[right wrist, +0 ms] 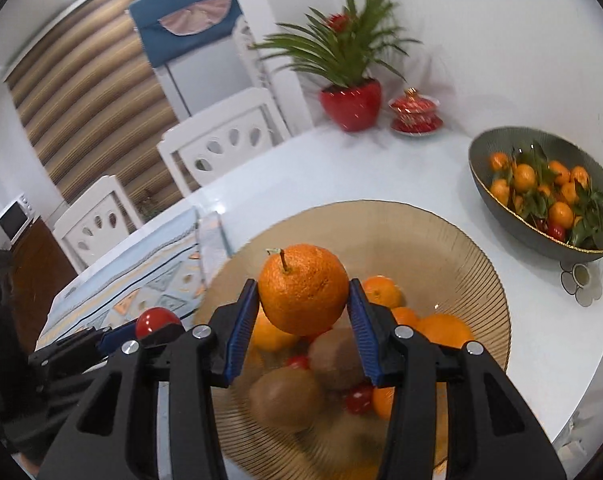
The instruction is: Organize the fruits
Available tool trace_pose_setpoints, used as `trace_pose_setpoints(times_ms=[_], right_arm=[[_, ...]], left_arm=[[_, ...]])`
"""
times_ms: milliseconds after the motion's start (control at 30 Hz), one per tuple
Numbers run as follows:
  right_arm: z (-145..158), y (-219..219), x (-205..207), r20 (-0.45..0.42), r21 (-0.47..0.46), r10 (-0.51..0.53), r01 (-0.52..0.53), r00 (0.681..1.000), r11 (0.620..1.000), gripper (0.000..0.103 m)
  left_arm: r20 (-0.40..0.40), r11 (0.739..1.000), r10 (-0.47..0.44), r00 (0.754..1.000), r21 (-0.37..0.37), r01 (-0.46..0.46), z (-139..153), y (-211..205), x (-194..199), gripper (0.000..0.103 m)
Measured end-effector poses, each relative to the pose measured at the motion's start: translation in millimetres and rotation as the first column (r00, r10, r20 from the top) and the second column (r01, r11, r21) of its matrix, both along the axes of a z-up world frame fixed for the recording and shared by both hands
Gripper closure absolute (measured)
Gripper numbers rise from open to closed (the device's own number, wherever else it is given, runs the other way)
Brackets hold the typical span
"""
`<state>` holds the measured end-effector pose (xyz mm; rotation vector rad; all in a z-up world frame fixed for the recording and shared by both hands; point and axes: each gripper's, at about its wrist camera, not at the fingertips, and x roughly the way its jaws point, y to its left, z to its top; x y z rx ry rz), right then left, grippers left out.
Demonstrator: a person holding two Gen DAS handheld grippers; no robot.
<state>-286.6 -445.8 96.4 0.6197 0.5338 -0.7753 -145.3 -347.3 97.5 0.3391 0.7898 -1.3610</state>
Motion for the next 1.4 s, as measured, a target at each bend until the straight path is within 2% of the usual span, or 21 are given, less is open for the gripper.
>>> trace_pose_setpoints(times_ms=[200, 467, 533, 567, 867, 1067, 1133, 1267, 1400], right_arm=[[-19.5, -25.0, 10.1, -0.059, 0.056, -0.017, 0.021, 0.998, 0.998, 0.058], [-35.7, -45.0, 13.4, -0.068, 0.110, -0.022, 0.029, 0.997, 0.993, 0.058], [-34.8, -45.4, 12.0, -0.054, 0.107, -0.024, 0.029, 0.998, 0.994, 0.053], [-33.5, -45.3, 10.9, -0.047, 0.107, -0.023, 0.028, 0.999, 0.994, 0.053], [-20.9, -28.8, 2.1, -0.026, 0.092, -0.013, 0.015, 1.000, 0.996, 0.053], [-14.1, -10.7, 3.8, -0.023, 0.086, 0.002, 0.000, 1.000, 0.996, 0.053], [-10.2, -3.0, 4.2, -0.024, 0.077, 0.006, -0.004, 1.000, 0.997, 0.053], [-3.2, 13.6, 4.4, -0.018, 0.065, 0.010, -0.009, 1.000, 0.998, 0.052], [1.7, 30.6, 5.2, -0.009, 0.071, 0.024, -0.023, 1.000, 0.997, 0.051]], left_arm=[[-0.009, 0.999, -0.019, 1.000, 0.038, 0.019, -14.9, -30.9, -5.6, 0.071], [0.002, 0.998, -0.035, 0.999, 0.053, 0.034, -27.0, -48.3, -12.6, 0.070], [-0.011, 0.998, -0.037, 0.999, 0.048, 0.038, -26.9, -49.5, -12.4, 0.064], [-0.022, 0.999, -0.032, 0.999, 0.043, 0.033, -26.3, -48.4, -11.2, 0.049], [-0.035, 1.000, -0.015, 0.999, 0.013, 0.015, -14.6, -27.8, -4.0, 0.049], [-0.009, 1.000, -0.011, 1.000, -0.002, 0.011, -3.7, -7.0, -7.4, 0.047], [-0.006, 1.000, -0.007, 1.000, -0.011, 0.007, 0.9, 0.9, -7.4, 0.046], [-0.005, 0.999, 0.022, 1.000, -0.045, -0.022, 11.2, 24.3, -2.6, 0.033], [-0.018, 0.997, 0.044, 0.999, -0.055, -0.045, 17.4, 45.4, 4.3, 0.033]])
